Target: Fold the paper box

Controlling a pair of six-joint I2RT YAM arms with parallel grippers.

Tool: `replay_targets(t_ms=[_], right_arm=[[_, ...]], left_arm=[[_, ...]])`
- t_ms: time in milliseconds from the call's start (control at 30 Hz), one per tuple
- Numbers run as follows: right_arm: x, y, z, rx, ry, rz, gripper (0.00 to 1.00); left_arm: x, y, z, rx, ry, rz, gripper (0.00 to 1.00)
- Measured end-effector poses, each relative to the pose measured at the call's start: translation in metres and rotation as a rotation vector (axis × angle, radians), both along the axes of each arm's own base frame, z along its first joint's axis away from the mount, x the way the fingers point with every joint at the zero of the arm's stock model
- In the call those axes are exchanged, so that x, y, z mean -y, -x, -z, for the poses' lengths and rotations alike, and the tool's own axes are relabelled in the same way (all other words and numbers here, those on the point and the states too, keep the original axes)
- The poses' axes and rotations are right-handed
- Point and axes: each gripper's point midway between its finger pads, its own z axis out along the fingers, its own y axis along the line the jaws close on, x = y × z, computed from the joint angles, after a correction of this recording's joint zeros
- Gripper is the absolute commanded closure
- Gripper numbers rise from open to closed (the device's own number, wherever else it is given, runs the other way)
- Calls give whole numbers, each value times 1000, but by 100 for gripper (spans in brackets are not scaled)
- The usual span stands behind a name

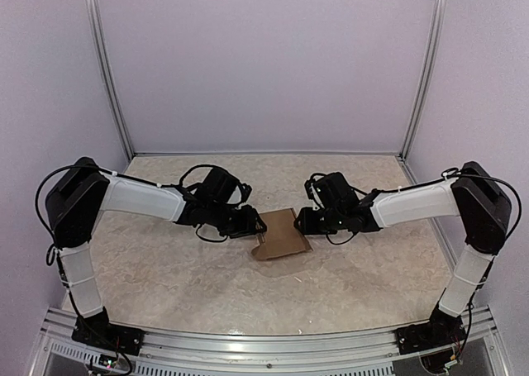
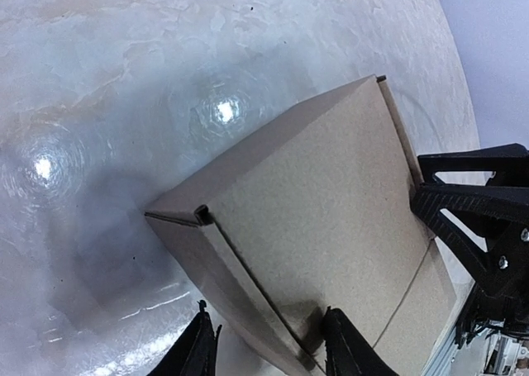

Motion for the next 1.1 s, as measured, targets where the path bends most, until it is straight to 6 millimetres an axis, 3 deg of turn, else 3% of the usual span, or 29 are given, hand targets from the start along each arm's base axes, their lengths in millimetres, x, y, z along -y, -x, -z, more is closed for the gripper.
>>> replay_targets(t_ms=[267, 367, 533, 633, 733, 900, 1100], right_arm=[[-4, 2, -4, 4, 23, -22, 68], [-5, 1, -7, 6, 31, -29, 62], [-6, -3, -14, 27, 42, -37, 51], [-4, -6, -14, 26, 42, -43, 49], [-1, -8, -14, 22, 37, -53, 53], [4, -13, -14, 13, 23, -60, 66], [5, -15, -14, -1, 6, -69, 69]], left_arm=[[-9, 12, -1, 8, 35, 1, 46], [-14, 16, -3, 12, 50, -6, 41], [-19, 20, -18, 45, 88, -12, 40], [-21, 21, -31, 73, 126, -18, 38], [-23, 24, -37, 86, 166, -29, 36], [-29, 31, -27, 62, 189, -56, 35], [-28, 31, -28, 50, 220, -81, 34]])
